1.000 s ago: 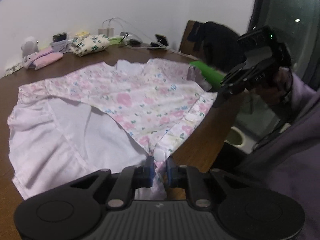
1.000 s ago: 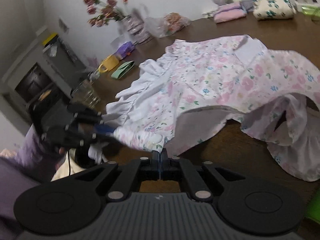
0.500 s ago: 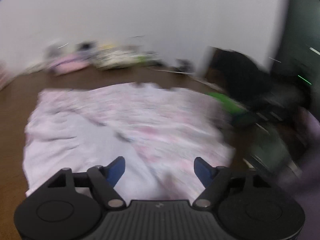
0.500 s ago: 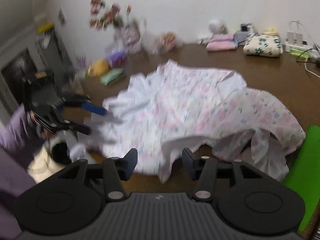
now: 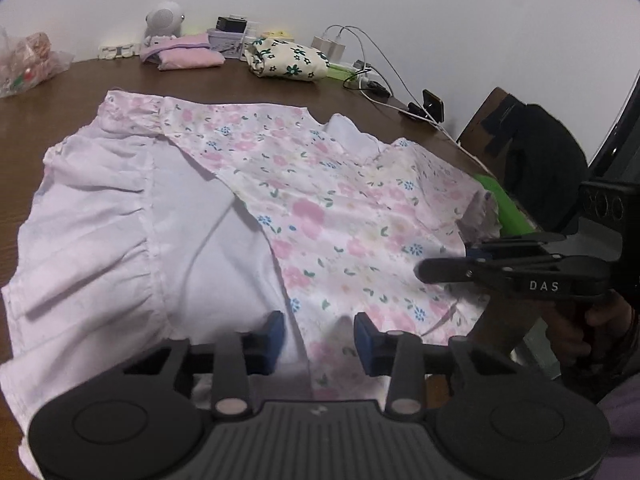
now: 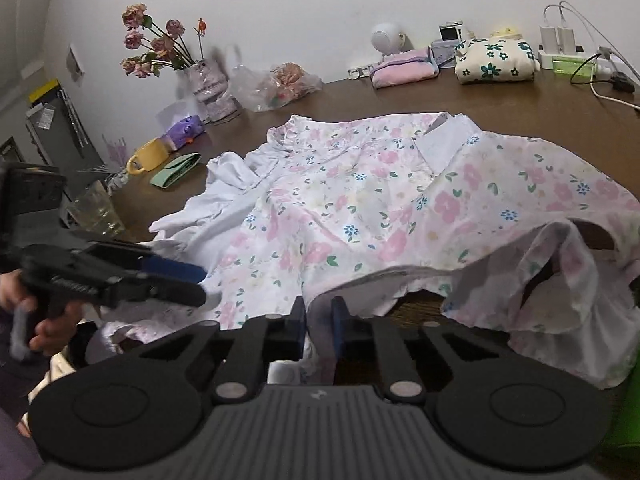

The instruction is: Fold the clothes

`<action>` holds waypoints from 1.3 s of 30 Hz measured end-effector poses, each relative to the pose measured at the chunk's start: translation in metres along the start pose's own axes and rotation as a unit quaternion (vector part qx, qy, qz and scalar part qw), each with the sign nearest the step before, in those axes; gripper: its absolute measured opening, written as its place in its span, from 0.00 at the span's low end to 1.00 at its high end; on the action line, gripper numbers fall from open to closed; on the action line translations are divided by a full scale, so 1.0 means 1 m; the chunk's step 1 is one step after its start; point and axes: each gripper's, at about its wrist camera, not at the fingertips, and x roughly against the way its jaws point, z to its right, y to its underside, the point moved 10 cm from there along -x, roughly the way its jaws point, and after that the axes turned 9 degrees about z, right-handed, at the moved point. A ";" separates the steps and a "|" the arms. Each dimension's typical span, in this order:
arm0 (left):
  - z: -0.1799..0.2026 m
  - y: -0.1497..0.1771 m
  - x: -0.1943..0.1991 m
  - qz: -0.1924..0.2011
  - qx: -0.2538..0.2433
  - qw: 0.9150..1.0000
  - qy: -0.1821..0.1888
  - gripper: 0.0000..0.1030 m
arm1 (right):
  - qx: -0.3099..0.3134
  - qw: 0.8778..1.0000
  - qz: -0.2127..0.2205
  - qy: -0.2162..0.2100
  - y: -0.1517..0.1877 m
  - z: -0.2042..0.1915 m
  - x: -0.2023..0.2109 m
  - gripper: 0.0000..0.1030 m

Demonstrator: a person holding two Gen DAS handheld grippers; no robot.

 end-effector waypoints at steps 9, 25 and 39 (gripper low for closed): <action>-0.026 -0.005 0.020 0.030 0.018 0.995 -0.095 0.02 | 0.047 0.999 0.021 -0.004 0.001 -0.017 0.002 0.12; 0.005 -0.015 -0.032 0.062 -0.089 0.986 -0.127 0.29 | 0.093 0.973 0.036 0.207 -0.020 0.065 0.087 0.53; -0.047 -0.013 -0.002 0.069 -0.046 0.978 -0.192 0.29 | 0.393 0.838 0.071 0.373 -0.059 0.060 0.062 0.01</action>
